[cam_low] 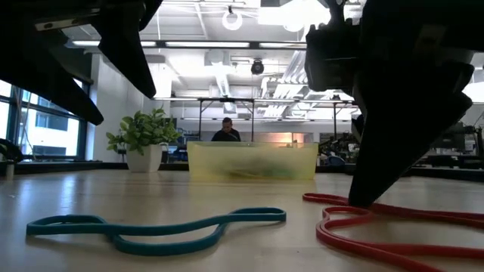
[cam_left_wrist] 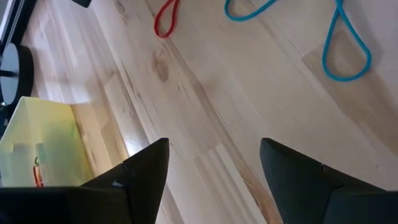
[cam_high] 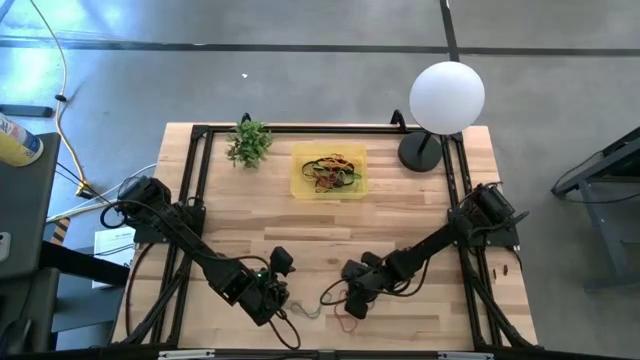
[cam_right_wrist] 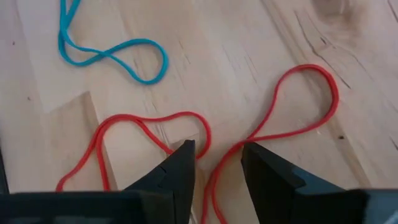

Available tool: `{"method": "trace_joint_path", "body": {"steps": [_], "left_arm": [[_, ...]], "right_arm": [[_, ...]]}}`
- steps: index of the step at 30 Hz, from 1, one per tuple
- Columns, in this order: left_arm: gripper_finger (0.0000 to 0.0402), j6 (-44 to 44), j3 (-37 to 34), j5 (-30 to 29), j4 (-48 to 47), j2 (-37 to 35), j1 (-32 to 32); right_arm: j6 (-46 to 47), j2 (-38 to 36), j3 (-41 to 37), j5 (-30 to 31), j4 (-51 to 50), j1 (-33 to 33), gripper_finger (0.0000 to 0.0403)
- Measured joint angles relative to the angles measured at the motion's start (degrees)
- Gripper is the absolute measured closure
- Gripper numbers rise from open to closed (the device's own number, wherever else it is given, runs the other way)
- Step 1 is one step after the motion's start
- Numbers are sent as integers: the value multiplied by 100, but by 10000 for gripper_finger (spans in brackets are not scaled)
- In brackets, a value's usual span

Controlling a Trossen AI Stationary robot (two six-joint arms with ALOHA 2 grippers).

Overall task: Pick and place rubber bands into bin
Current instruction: Put the top red rubber band into the yellow bin

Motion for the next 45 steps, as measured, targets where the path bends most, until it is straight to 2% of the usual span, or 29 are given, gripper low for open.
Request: {"method": "trace_joint_path", "body": {"steps": [10,22,29,36,41,45], "left_arm": [[163,2,0,9,7,0,0],[164,-13,0,9,13,0,0],[163,-19,0,9,11,0,0],[163,-24,0,9,11,0,-2],[163,-24,0,9,12,0,-1],[163,-28,0,9,15,0,-2]], "right_arm": [[59,-2,-7,16,-188,-4,331],[60,-4,-7,-13,-274,0,344],[-65,-4,-10,37,-336,2,394],[-250,-4,-7,235,-355,20,401],[-595,16,402,445,-1023,22,401],[-965,66,925,807,-2099,18,402]]}}
